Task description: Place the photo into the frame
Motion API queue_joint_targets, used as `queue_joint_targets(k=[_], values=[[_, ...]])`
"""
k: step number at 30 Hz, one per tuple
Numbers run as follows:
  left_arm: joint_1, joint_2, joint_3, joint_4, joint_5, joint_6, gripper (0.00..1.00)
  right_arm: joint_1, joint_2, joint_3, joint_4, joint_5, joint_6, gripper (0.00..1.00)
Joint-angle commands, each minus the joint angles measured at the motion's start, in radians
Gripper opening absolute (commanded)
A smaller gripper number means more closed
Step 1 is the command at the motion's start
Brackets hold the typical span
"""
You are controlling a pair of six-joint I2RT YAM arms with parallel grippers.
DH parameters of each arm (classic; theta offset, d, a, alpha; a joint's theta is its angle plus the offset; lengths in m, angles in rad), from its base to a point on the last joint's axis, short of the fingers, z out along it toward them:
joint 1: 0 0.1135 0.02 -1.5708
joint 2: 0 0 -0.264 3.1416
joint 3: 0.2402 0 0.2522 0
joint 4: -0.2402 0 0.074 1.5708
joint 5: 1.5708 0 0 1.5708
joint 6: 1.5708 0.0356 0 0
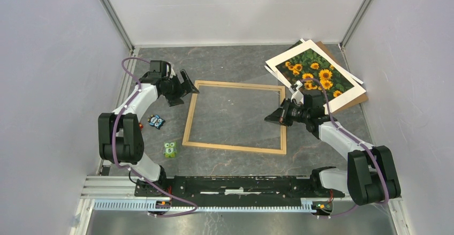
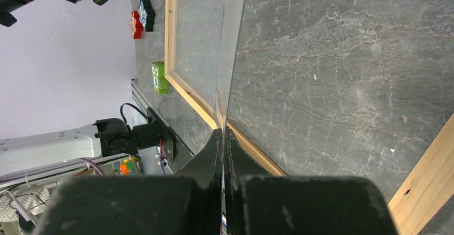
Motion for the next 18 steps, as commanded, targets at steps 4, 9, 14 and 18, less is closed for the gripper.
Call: queue_joint_targets(k=[4,9,14,18], values=[[-0.001,0.013,-0.004,0.037,0.027,-0.006,1.00,-0.006,-0.028,-0.023,0.060,-0.027,0.018,0.00],[0.000,0.021,-0.004,0.041,0.027,-0.012,1.00,-0.006,-0.032,-0.027,0.059,-0.026,0.020,0.00],[0.000,0.025,-0.005,0.048,0.034,-0.018,1.00,-0.006,-0.030,-0.029,0.058,-0.029,0.018,0.00],[-0.001,0.025,-0.005,0.047,0.032,-0.019,1.00,-0.006,-0.035,-0.027,0.055,-0.026,0.020,0.00]])
